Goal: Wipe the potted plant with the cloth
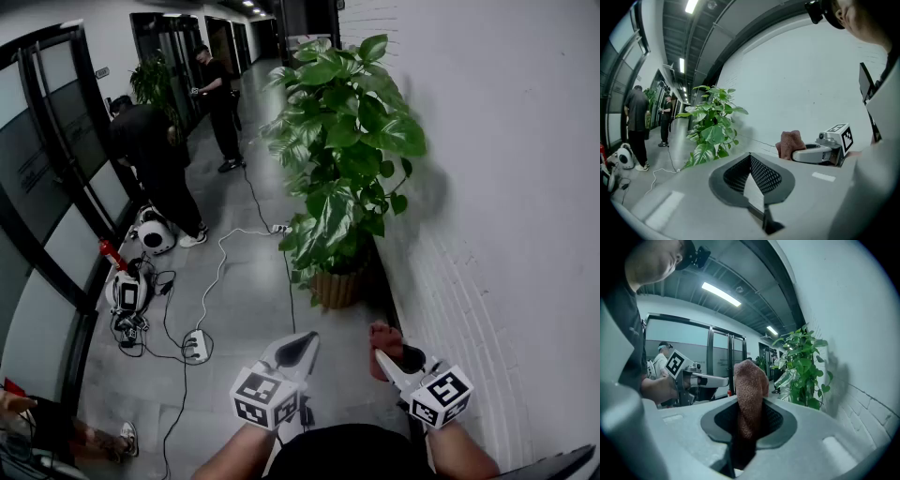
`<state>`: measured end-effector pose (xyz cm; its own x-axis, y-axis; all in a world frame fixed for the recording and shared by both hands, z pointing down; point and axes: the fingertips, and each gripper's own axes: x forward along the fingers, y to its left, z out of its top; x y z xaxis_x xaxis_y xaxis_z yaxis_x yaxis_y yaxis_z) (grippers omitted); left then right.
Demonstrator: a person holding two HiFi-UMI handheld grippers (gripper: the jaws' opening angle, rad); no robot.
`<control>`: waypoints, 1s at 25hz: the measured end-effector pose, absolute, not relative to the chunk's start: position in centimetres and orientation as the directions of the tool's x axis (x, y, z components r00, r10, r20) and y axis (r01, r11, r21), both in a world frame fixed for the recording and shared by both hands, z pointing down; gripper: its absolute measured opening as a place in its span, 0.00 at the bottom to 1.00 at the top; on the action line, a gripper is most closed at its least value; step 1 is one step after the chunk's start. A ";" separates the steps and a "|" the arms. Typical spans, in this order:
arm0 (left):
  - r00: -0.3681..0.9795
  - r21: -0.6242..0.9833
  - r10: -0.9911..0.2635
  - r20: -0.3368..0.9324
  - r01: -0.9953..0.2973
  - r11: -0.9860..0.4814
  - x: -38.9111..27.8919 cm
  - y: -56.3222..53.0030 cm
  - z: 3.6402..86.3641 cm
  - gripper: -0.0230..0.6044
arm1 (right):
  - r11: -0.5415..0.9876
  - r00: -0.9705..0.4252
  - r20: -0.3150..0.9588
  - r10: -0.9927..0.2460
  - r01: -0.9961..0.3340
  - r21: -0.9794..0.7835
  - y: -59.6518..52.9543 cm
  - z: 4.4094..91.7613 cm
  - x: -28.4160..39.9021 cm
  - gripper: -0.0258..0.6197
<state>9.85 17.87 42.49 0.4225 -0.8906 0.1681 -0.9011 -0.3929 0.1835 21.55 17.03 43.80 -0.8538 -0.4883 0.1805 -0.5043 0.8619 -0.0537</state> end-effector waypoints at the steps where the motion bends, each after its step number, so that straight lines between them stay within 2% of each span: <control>1: 0.423 0.184 -0.890 0.168 -0.901 -0.393 9.5 17.7 42.6 0.06 | 0.861 -0.853 0.176 -0.492 -0.507 -0.046 16.7 43.6 21.2 0.14; 15: 0.384 0.196 -0.906 0.179 -0.916 -0.349 4.8 13.6 43.8 0.06 | 0.888 -0.878 0.132 -0.460 -0.459 0.044 12.6 40.7 17.3 0.14; 25: 0.320 0.154 -0.934 0.158 -0.942 -0.297 2.6 3.4 41.8 0.06 | 0.913 -0.913 0.038 -0.407 -0.404 0.064 2.1 38.2 15.8 0.14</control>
